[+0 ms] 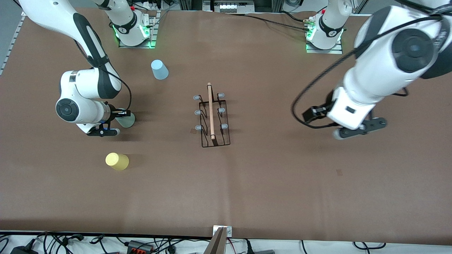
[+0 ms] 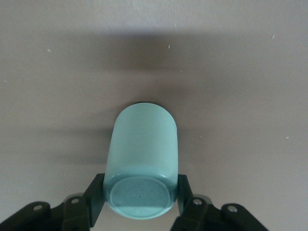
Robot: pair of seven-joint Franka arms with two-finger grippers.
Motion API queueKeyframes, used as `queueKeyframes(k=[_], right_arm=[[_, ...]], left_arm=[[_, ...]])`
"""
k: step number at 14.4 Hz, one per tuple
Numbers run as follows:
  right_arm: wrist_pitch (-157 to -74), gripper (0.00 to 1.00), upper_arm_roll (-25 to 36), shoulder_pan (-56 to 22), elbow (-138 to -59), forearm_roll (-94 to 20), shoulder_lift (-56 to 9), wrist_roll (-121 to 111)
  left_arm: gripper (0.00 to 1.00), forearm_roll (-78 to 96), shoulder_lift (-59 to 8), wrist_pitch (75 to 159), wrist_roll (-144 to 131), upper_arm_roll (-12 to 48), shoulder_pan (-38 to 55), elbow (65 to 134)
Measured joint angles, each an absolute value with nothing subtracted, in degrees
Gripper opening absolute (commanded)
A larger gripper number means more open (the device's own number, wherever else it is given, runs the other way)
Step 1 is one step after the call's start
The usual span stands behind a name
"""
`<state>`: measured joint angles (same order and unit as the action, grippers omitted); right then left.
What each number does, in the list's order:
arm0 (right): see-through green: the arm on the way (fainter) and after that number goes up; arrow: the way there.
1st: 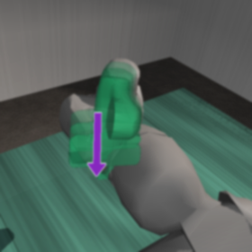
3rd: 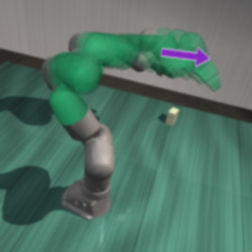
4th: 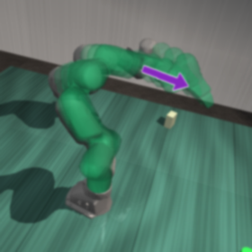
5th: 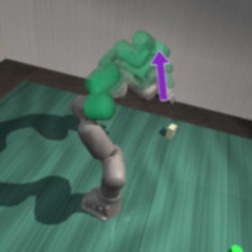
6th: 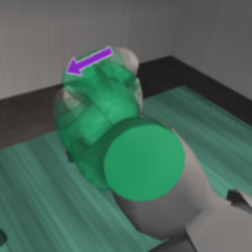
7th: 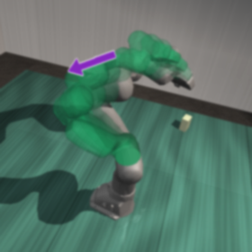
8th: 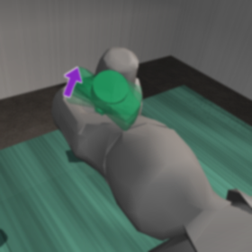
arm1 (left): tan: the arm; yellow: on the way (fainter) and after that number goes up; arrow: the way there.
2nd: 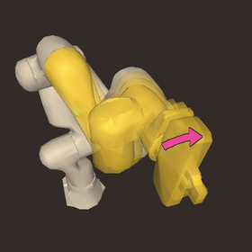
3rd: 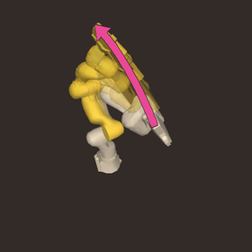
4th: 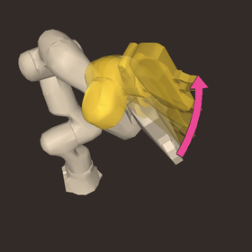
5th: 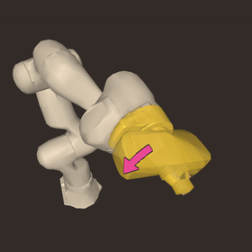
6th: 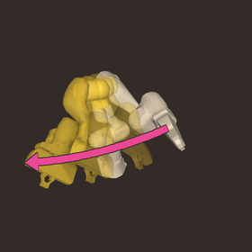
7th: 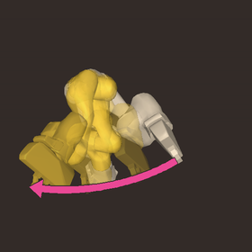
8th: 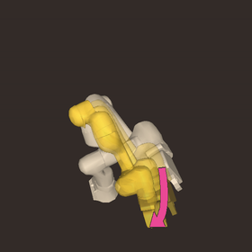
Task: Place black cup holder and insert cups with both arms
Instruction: 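Lift the teal cup with the right gripper while the left gripper withdraws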
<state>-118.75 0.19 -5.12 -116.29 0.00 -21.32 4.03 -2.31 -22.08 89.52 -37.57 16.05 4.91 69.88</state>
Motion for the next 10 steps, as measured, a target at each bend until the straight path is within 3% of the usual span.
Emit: queueKeyframes(k=[5, 10], right_arm=[[-106.1, 0.08, 0.0, -7.5, -103.1, -0.1, -21.0, 4.0], [-98.3, 0.08, -0.3, -19.4, -92.7, -2.9, -20.4, 11.7]], left_arm=[[1.0, -2.3, -20.3, 85.0, -25.1, 15.8, -0.4, 69.9], [1.0, -2.4, -19.3, 84.1, -12.5, 15.6, -5.7, 72.4]])
